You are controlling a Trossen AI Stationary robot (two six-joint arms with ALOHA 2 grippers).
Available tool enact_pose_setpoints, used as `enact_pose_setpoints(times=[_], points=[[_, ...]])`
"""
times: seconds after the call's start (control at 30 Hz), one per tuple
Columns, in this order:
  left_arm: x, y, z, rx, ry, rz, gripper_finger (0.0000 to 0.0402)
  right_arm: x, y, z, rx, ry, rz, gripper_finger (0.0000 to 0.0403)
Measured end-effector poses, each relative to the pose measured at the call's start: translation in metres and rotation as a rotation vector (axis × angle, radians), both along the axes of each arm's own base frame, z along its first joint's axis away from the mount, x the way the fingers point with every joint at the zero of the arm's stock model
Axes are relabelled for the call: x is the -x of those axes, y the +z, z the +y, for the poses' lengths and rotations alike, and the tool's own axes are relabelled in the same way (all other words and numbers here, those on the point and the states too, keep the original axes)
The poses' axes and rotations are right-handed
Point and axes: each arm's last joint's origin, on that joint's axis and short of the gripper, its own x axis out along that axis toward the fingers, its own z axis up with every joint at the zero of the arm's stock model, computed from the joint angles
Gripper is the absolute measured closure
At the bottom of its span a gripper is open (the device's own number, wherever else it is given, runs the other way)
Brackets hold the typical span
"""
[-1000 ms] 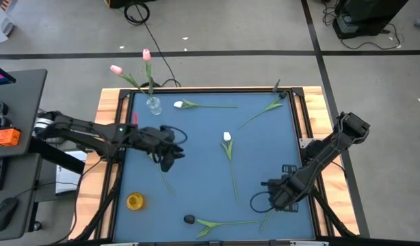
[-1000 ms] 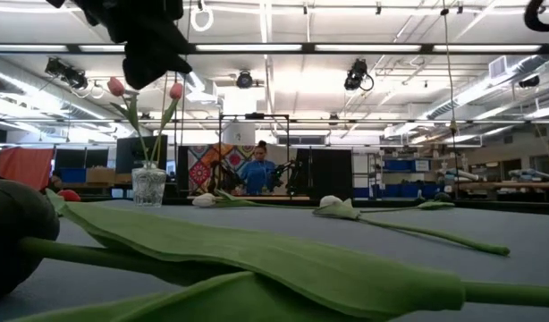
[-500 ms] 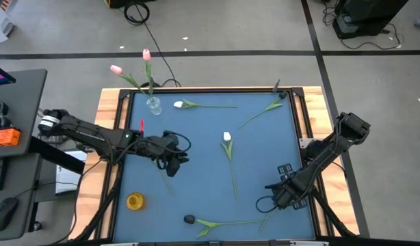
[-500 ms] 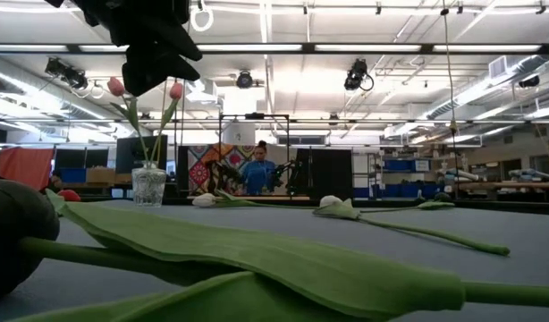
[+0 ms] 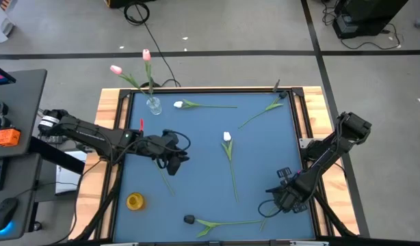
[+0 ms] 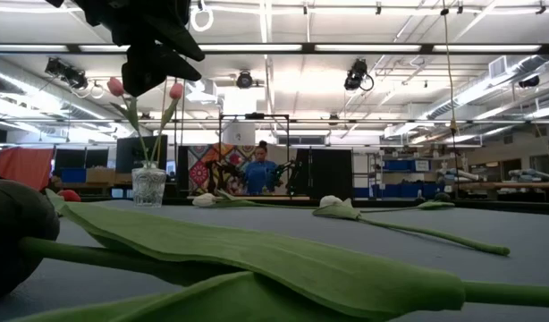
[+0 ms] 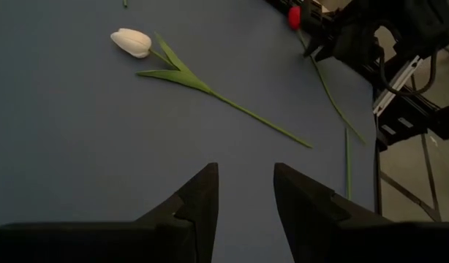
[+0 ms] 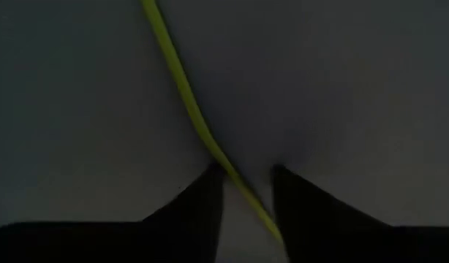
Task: Sort flowers into vase by color
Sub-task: Put the bottom red tulip into the transparent vase
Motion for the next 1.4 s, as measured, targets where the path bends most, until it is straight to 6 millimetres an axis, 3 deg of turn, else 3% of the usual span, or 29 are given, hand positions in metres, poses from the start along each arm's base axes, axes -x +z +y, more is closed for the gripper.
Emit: enact_pose_setpoints(times=[0.13,0.2,0.43,0.63,0.8,1.0,1.2,1.4], points=[[-0.001,0.000,0.003,0.009,0.022,-0.001,0.0265,-0.002,0.001,0.002,-0.022,-0.029,0.006,0.0369],[-0.001,0.000,0.003,0.011,0.025,-0.005,0.0265,-0.002,0.002,0.004,-0.050,-0.028,0.018,0.0391],[-0.002,0.003,0.003,0.019,0.026,-0.036,0.0265,-0.012,0.017,0.013,-0.170,-0.096,0.044,0.0398],[-0.004,0.005,0.003,0.024,0.026,-0.058,0.0265,-0.037,0.044,0.010,-0.324,-0.319,-0.048,0.0400],[-0.005,0.009,-0.002,-0.020,-0.007,-0.110,0.0265,-0.064,0.063,-0.020,-0.451,-0.690,-0.089,0.0400],[-0.008,0.025,-0.017,-0.209,-0.142,-0.290,0.0265,-0.100,0.080,-0.064,-0.666,-1.089,-0.088,0.0393],[-0.011,0.038,-0.033,-0.460,-0.281,-0.456,0.0265,-0.134,0.093,-0.097,-0.957,-1.205,-0.135,0.0382],[-0.030,0.025,-0.046,-0.640,-0.346,-0.496,0.0255,-0.155,0.105,-0.126,-1.159,-1.296,-0.220,0.0383]])
